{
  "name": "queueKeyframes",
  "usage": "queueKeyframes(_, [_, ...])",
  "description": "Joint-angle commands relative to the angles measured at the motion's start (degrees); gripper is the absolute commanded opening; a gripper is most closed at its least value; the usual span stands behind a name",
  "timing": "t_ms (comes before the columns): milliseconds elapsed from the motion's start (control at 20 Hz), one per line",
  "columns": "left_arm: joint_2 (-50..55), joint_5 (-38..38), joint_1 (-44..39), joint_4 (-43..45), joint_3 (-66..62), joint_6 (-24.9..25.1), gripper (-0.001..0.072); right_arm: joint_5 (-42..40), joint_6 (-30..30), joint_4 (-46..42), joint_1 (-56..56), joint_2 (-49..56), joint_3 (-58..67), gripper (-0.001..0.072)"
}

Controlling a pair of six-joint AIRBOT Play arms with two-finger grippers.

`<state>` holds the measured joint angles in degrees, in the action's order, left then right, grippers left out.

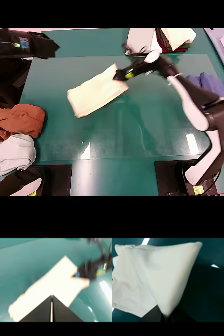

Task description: Fold the shirts.

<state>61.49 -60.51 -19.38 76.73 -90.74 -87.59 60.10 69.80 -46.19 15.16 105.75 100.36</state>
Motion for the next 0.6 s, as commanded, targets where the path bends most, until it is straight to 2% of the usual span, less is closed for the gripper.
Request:
queueKeyframes(0, [0.04, 2.16, -5.66, 0.04, 0.31, 0.11, 0.0022, 3.21, 2.82, -10.64, -11.52, -7.58, 0.61, 0.0017])
queueKeyframes(100, [0.04, 2.75, -7.1, 0.02, 0.31, 0.04, 0.0023, 5.33, 3.69, -13.64, -20.41, -11.26, 0.61, 0.0017])
queueKeyframes(300, [0.04, 3.06, -7.41, -0.48, 0.31, -0.24, 0.0023, 6.03, 4.35, -13.68, -38.42, -14.47, 0.61, 0.0017])
queueKeyframes(550, [0.15, 3.72, -7.41, -0.5, 0.33, -2.69, 0.0023, 5.46, 4.33, -11.23, -52.28, -12.96, 0.61, 0.0017])
